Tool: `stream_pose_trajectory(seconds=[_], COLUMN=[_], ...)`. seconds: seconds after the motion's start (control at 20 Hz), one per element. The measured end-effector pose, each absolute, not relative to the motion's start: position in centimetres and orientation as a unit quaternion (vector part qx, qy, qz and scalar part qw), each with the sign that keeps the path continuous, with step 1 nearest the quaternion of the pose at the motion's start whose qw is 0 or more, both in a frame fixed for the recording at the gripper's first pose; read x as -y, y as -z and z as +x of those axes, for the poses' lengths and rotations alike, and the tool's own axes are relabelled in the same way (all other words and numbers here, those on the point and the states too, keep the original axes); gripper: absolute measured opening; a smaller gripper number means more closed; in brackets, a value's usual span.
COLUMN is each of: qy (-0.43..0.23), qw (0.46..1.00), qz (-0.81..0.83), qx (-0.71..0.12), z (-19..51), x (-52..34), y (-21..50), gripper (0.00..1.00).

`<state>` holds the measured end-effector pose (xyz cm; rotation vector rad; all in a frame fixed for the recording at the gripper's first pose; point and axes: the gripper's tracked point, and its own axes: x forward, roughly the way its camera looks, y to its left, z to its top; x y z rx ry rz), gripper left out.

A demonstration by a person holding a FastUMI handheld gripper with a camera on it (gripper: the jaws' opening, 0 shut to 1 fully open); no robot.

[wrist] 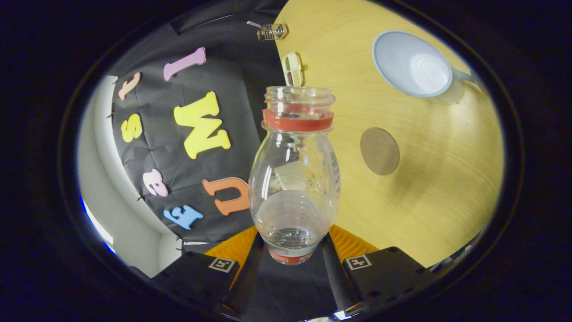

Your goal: Take the bottle from table, then pour the juice into the cup, finally place the bottle on the coaster

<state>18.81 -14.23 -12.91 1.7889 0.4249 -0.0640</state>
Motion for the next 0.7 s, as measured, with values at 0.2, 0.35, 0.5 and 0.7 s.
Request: stream_pose_trajectory(seconds=[0.2,0.35,0.5,0.7], qy=[0.028,0.029,0.029,0.029], qw=[0.591,0.581,0.576,0.572], qz=[0.786,0.793,0.798,0.800], qx=[-0.179,-0.179,-0.177,-0.179], z=[19.1,18.8,18.9,19.1], x=[14.6,14.5,14.6,14.4], y=[12.3,12.1,11.7,11.5], gripper=[0.74,0.74,0.75,0.74])
